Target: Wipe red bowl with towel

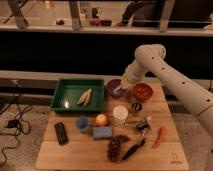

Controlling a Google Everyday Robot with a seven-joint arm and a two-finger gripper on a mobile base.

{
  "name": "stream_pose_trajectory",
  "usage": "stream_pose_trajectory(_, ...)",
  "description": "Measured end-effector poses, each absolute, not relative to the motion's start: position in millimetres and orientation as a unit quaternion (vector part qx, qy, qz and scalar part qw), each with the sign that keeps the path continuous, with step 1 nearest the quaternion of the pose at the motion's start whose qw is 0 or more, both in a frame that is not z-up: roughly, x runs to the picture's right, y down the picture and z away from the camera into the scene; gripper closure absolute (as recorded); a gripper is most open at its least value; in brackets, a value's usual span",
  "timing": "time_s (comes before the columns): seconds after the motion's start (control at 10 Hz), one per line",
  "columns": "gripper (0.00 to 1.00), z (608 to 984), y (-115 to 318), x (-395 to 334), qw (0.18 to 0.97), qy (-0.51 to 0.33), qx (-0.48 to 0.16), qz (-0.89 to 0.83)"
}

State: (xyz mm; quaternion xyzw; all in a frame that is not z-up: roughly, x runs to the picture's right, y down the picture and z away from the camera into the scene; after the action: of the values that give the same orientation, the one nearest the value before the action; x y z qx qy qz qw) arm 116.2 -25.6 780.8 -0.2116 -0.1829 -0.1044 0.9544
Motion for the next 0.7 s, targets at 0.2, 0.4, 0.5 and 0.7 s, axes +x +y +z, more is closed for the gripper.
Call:
stream_pose_trajectory(0.2,0.8,793,-38,129,0.958,-0.174,-0.21,-0.087)
stream_pose_trajectory(0.4,0.8,806,-51,143,0.962,-0.165,-0.207,-0.069)
stream_pose_trajectory(0.5,0.8,807,-49,151,0.963,-0.16,-0.21,-0.062)
stream_pose_trajectory(0.7,0.8,812,-47,164,0.965,-0.147,-0.214,-0.046)
